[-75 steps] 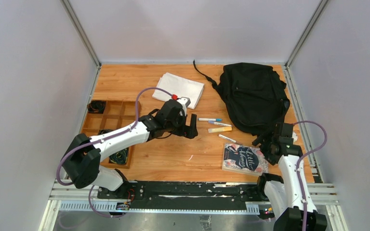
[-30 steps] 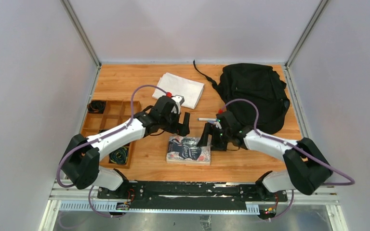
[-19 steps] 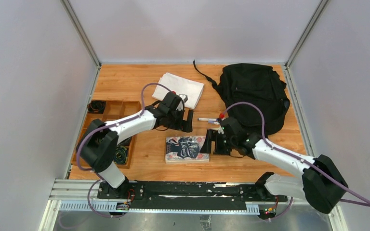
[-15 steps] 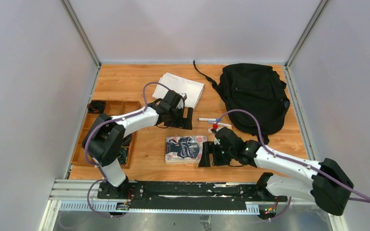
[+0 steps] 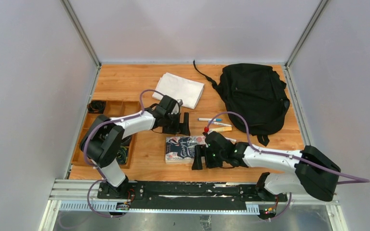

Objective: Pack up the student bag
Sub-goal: Adjust the book at the center of the board.

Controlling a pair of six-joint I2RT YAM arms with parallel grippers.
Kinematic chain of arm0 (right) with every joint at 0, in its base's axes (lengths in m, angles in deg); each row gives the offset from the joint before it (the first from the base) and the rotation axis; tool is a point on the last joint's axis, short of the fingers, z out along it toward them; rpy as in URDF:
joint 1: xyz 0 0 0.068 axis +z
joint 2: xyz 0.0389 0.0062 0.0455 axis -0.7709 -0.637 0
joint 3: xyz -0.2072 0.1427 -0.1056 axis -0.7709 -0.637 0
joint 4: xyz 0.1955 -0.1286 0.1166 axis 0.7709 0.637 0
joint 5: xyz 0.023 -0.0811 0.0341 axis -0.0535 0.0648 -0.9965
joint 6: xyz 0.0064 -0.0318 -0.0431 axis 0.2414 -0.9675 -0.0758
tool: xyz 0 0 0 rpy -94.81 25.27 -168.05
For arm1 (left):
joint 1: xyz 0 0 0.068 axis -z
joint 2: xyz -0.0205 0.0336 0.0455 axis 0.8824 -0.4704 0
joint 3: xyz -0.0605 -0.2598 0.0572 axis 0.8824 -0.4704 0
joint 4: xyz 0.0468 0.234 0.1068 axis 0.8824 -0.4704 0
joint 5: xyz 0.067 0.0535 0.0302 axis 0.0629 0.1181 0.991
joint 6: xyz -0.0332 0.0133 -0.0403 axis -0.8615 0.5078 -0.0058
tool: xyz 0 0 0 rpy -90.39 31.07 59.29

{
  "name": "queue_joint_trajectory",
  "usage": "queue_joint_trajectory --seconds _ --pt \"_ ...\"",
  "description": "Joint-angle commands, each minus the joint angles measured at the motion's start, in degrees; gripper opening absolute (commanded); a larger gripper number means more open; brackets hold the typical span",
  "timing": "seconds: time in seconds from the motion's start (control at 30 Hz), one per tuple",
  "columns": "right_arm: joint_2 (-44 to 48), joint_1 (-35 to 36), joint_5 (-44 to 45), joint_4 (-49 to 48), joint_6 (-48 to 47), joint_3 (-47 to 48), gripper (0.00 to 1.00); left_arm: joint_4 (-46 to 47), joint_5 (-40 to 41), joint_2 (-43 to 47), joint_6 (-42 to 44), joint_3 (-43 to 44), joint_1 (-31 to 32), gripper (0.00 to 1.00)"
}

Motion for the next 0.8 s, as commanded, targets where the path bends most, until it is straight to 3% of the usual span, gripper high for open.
queue_joint_trajectory --seconds 0.0,0.17,0.47,0.53,0.6,0.77 --pt "-4.2 -5.0 0.5 -4.5 -2.4 1.2 0.84 -1.9 -1.8 4.6 -1.9 -4.6 -0.5 0.93" --pt "-8.0 -12.5 -2.4 -6.3 -6.2 5.1 0.85 -1.5 -2.6 12.6 -5.7 -11.4 -0.5 0.93" --pt "-26.9 -17.3 -10.2 -4.7 -11.8 23.5 0.82 0.3 -7.1 27.7 -13.7 -22.2 0.2 0.93" --pt "-27.7 -17.5 -10.4 -3.1 -12.0 25.3 0.82 -1.3 -7.3 28.7 -12.7 -21.3 0.4 0.93" --pt "-26.2 -17.6 -9.7 -2.2 -11.8 24.8 0.83 -5.8 -2.2 29.3 -10.7 -18.1 0.4 0.94" --pt "-16.0 -17.5 -8.6 -1.7 -9.7 16.1 0.84 -10.0 3.9 26.4 -5.6 -8.7 -1.9 0.95"
